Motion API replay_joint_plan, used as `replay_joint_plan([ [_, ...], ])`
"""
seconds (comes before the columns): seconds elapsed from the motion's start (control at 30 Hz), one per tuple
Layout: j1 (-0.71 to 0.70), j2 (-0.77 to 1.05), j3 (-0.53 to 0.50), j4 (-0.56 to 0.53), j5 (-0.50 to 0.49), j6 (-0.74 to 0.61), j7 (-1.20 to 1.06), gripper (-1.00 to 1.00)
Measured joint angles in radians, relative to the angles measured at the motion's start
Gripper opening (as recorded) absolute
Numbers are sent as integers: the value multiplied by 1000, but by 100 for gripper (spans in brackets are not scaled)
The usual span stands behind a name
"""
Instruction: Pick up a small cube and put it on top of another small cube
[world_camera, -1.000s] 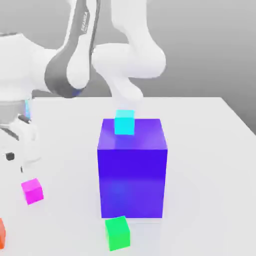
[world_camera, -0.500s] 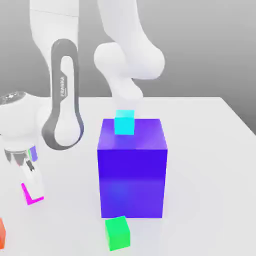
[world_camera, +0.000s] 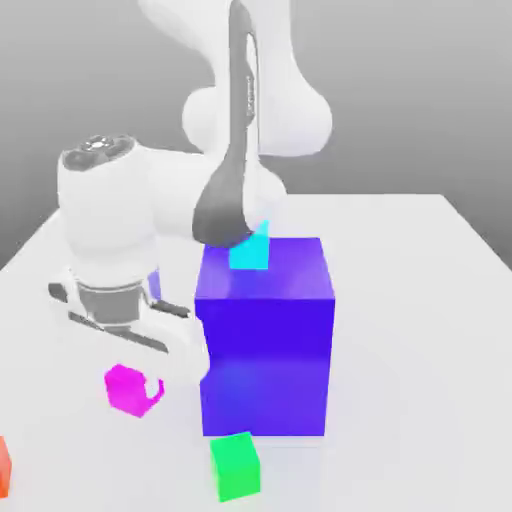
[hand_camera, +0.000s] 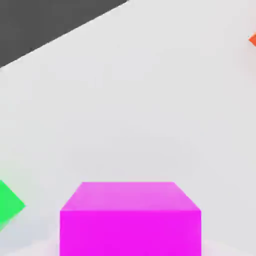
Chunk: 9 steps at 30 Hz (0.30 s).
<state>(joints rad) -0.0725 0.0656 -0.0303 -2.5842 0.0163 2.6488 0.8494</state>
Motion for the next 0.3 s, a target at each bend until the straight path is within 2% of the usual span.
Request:
replay_joint_plan([
  [0.17,26,126,20,23,-10,104,-14,-100],
  [0.2,26,158,21,25,-10,134,-15,100],
  [0.3,26,158,21,25,-10,134,-15,100],
])
